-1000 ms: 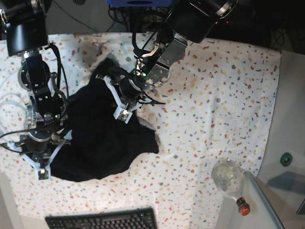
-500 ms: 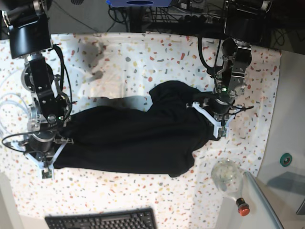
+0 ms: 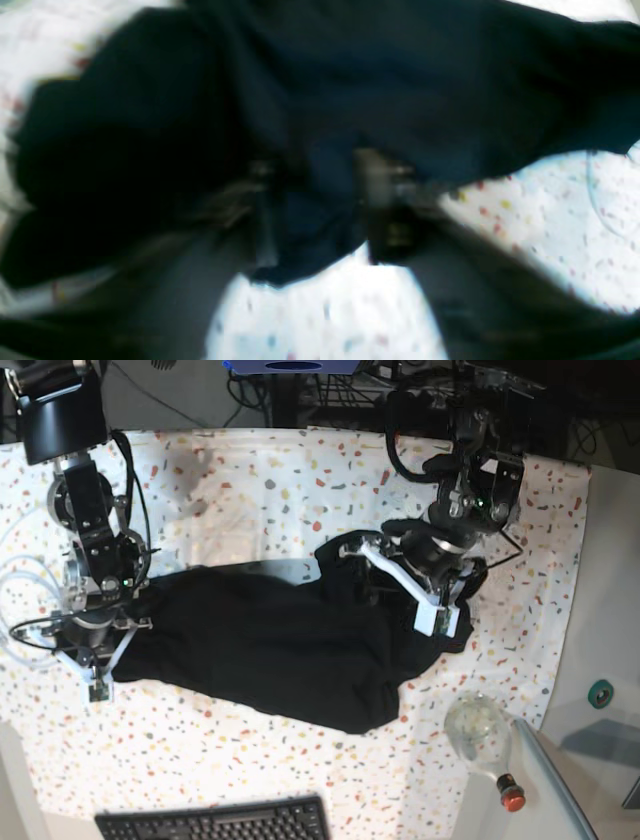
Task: Layout the t-shirt on the table in an organized manner, then fold the t-shirt properly
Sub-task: 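Pull the grasped shirt edges apart with both grippers to stretch it, then release with the left gripper and regrasp the shirt edge nearby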
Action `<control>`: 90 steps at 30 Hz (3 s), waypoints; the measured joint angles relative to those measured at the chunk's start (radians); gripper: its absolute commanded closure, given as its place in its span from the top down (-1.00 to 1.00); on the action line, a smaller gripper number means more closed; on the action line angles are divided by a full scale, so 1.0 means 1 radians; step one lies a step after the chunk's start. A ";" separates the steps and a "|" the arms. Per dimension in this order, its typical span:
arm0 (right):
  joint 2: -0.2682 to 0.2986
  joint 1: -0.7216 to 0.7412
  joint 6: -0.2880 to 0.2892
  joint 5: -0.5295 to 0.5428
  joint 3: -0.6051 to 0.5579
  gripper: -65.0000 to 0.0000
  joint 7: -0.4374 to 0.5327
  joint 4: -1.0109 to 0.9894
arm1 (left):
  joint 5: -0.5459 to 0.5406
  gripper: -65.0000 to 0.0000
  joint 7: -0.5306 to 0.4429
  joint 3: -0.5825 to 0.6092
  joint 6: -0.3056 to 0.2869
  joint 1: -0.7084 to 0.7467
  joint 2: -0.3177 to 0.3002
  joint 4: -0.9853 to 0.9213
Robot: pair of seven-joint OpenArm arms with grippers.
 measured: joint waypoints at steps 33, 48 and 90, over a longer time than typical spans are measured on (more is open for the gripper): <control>0.003 0.037 0.121 -0.014 0.190 -1.00 0.004 -0.005 | -0.204 -0.22 -0.439 -0.410 -0.147 0.167 0.055 -0.369; 0.003 0.012 0.121 -0.015 0.188 -1.00 0.004 -0.007 | -0.205 -1.00 -0.438 -0.400 -0.156 0.106 0.027 -0.404; 0.014 -0.007 0.125 -0.013 0.251 -1.00 0.050 -0.087 | -0.347 -1.00 -0.273 -0.212 -0.055 -0.020 -0.177 -0.284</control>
